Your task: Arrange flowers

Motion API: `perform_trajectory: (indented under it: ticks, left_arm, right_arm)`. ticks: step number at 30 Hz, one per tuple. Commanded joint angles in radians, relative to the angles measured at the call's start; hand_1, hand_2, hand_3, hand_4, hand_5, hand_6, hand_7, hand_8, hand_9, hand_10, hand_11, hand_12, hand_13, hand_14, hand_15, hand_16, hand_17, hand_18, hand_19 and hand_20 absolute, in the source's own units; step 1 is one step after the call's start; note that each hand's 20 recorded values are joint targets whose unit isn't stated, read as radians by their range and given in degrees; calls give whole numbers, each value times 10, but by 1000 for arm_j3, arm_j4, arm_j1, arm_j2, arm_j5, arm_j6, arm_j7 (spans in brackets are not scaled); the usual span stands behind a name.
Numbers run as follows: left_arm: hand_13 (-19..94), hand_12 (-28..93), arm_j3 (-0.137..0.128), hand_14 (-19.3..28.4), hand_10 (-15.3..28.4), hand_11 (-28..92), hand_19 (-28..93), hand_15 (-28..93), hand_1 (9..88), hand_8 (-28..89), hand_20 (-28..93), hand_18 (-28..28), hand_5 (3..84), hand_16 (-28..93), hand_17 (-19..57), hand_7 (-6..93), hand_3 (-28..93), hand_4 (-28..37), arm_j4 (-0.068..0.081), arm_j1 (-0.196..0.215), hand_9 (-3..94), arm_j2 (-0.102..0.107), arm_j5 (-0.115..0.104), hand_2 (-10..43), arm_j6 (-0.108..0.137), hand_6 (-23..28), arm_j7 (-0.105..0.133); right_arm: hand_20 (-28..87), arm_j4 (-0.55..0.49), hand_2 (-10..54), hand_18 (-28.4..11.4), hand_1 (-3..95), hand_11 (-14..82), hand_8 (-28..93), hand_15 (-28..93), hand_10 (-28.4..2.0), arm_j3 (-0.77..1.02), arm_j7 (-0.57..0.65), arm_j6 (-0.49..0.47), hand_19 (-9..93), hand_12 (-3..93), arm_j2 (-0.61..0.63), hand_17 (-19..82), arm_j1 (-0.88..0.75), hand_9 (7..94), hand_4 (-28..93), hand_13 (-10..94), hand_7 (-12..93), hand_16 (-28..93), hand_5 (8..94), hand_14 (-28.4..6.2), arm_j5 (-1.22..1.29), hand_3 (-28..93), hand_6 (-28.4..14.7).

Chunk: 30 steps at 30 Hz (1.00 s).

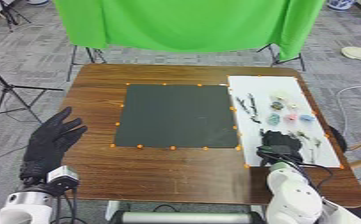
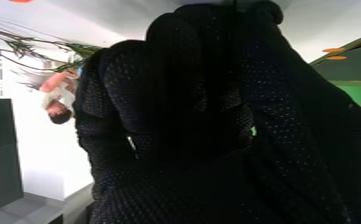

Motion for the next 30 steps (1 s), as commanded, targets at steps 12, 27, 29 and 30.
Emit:
perform_trajectory:
  ticks: [12,27,29,30]
  left_arm:
    - [261,99,-15,267,203,296,559,530,236,-102,27,234,353,-95,-114,152,812,-222,-14,46,360,-17,-8,44,13,88,0]
    - [260,99,-16,267,203,297,559,531,236,-102,27,234,353,-95,-114,151,811,-221,-14,46,360,-23,-3,45,12,89,-9]
    - [261,99,-14,267,203,297,559,530,236,-102,27,234,353,-95,-114,151,811,-220,-12,42,360,-24,-3,45,8,89,-15]
    - [261,99,-12,267,203,296,559,529,236,-102,27,234,353,-95,-114,151,811,-221,-12,40,360,-24,-3,45,9,89,-17]
  right_arm:
    - [398,-21,-49,-272,494,539,206,816,-147,76,-13,206,932,313,58,334,-135,765,-283,741,385,185,791,-126,-15,853,-53]
    - [324,-75,-59,-267,273,617,-35,828,-199,55,59,279,930,214,93,268,-82,632,-232,637,459,147,649,-149,-106,907,-67]
    - [320,-61,-49,-269,255,604,-160,832,-209,43,52,253,925,204,86,256,-67,604,-227,616,425,139,633,-157,-77,909,-76]
    - [319,-53,-51,-269,254,599,-168,831,-212,39,47,235,920,200,80,251,-62,598,-229,611,409,138,635,-159,-66,906,-79]
